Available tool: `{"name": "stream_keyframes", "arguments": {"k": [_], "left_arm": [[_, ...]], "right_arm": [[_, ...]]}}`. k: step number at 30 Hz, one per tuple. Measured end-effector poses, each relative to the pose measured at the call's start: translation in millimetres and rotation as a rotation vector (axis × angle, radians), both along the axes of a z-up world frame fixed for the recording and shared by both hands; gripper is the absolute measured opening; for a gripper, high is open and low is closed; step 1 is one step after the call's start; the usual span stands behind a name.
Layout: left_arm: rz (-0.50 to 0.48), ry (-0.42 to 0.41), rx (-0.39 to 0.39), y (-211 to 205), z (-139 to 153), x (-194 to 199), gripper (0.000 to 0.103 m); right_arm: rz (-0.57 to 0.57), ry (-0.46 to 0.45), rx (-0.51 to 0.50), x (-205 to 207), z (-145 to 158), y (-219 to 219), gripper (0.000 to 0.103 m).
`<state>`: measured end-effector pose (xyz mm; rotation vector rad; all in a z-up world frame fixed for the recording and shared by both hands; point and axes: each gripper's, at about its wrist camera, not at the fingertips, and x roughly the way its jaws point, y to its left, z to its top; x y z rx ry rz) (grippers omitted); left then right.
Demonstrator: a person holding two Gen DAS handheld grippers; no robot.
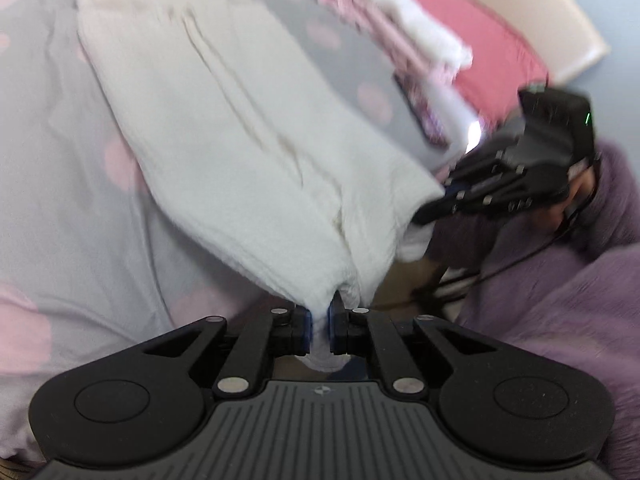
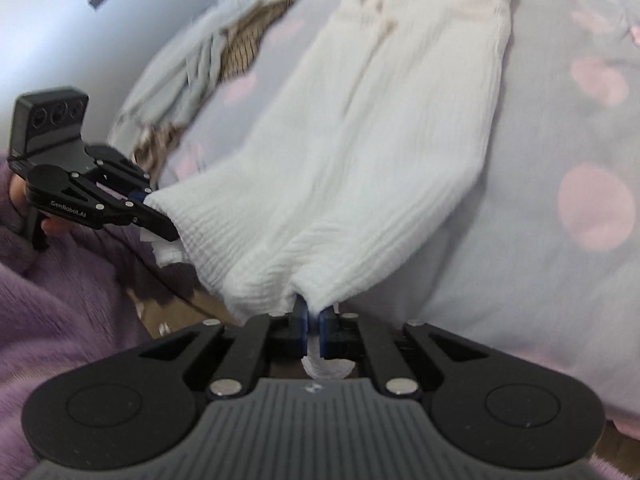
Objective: Fold clothes
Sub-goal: 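Pinch the garment's hem with both tools and lift it, then fold the lifted hem up toward the collar with both tools, then open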
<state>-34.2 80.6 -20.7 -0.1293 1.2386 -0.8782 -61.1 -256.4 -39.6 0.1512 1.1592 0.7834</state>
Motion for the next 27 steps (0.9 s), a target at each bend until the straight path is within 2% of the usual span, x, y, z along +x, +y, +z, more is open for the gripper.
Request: {"name": "stream_keyframes", "arguments": {"k": [4,8,12,19,26,27], "left_arm": [[0.096,-0.019,-0.086,24.1,13.5,19.9,0.005],[0.172,-0.043,-0.087,41.0,23.6,51.8,0.005],[0.222,-0.062,-0.075,33.0,20.2,82.5,0.005],[0.295,-0.068,-0.02,21.2,-0.4,141.4,0.005],[0.339,-0.031,0.054,17.7,-37.6,170.5,0.005],[0.342,-0.029,0.065,16.5,-41.2,171.8,0.005]], "right_arm": [[-0.083,-0.042,0.061,14.9,25.9,-37.1,0.005],[-0.164,-0.075,0.07,45.3,43.7,-58.1,0.005],[-0.212,-0.084,0.056,83.2,45.4,-56.7,0.005],[-0.277,-0.065,-0.001,144.6,15.4,-43.8,0.005],[-0.339,-0.01,-0.066,176.3,-18.2,-29.6,0.006],[-0.34,-0.013,-0.082,177.3,-20.4,-26.4,0.008]]}}
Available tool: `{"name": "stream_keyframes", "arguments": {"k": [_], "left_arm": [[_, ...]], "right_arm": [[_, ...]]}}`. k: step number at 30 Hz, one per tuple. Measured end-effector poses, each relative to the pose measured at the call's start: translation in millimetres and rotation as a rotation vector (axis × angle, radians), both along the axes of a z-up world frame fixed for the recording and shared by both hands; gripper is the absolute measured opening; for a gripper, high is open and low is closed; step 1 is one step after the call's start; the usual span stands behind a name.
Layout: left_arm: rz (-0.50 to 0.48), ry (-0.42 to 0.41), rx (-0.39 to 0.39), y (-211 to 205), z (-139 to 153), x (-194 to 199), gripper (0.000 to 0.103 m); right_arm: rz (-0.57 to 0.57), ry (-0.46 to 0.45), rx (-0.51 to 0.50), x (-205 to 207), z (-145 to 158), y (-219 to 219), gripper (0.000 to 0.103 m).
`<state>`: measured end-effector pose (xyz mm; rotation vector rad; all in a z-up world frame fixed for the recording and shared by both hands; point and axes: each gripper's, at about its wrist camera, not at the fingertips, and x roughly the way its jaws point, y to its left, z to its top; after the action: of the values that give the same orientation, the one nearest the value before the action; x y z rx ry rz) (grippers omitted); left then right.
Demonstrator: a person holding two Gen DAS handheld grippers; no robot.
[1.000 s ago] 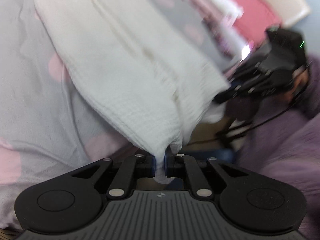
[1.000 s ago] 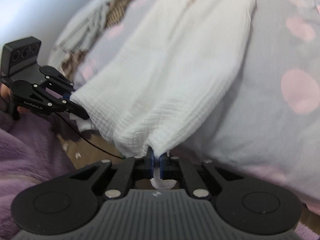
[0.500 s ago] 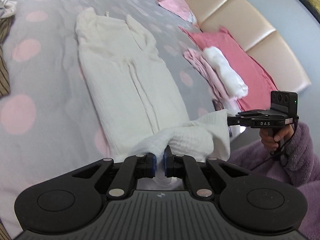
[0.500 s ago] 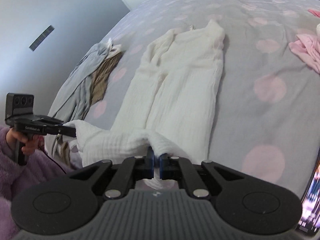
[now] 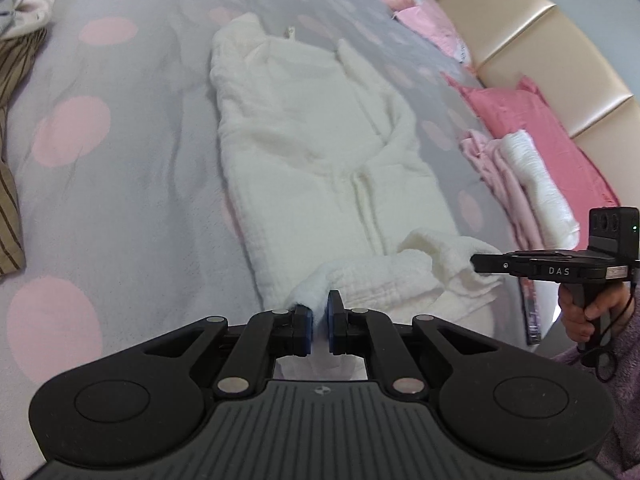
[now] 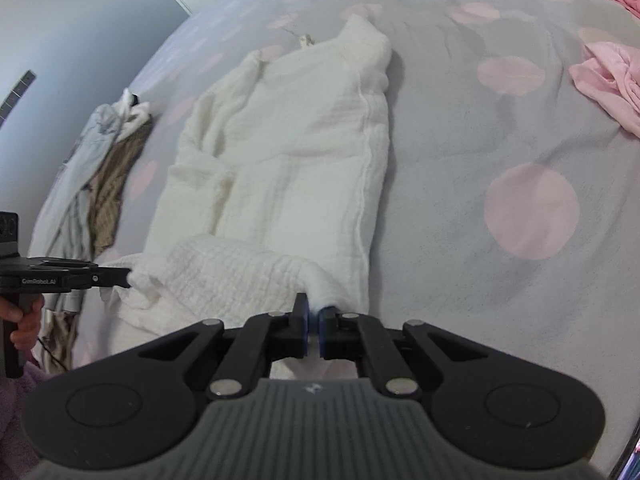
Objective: Fold clothes
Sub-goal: 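Fold the lifted hem up toward the collar with both tools, then open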
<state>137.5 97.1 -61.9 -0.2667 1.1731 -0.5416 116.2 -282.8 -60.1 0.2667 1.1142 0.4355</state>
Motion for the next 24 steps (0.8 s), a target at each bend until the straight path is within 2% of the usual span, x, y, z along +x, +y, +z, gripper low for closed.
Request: {"name": "stream_keyframes", "arguments": {"k": [3,5,8,9,10,11,12,18,21,24], "left_arm": [[0.012,0.0,0.019,-3.4,-4.3,1.4,0.005],[0.017,-0.003,0.038,-6.3,-2.5,-0.2,0.007],[0.034,-0.017,0.062,-10.2,4.0,-5.8,0.011],[0.042,-0.025,0.067,-11.3,7.3,-8.8,0.022],[0.05,-0.033,0.072,-12.5,10.6,-11.8,0.028],[0.049,-0.051,0.086,-16.0,14.7,-14.3,0.039],[0.048,-0.072,0.104,-19.4,18.7,-18.6,0.046],[0.037,-0.249,0.247,-41.9,44.4,-56.7,0.047],[0.004,-0.355,0.315,-55.6,57.9,-77.6,0.047],[-0.049,-0.418,0.321,-68.9,66.5,-99.1,0.047]], "right_arm": [[-0.003,-0.011,-0.05,0.1,-1.7,11.1,0.01],[-0.007,-0.025,-0.083,-3.0,1.9,16.6,0.016],[-0.043,-0.047,-0.134,-10.2,11.6,20.3,0.036],[-0.059,-0.056,-0.146,-13.6,15.2,20.8,0.044],[-0.073,-0.066,-0.158,-18.1,18.9,21.2,0.044],[-0.085,-0.078,-0.169,-22.8,22.1,21.9,0.044],[-0.092,-0.095,-0.182,-28.8,24.7,23.6,0.049],[-0.063,-0.296,-0.326,-79.7,40.0,49.6,0.05],[-0.045,-0.386,-0.351,-102.9,44.7,59.4,0.05],[-0.019,-0.434,-0.357,-118.1,46.1,66.4,0.05]]}}
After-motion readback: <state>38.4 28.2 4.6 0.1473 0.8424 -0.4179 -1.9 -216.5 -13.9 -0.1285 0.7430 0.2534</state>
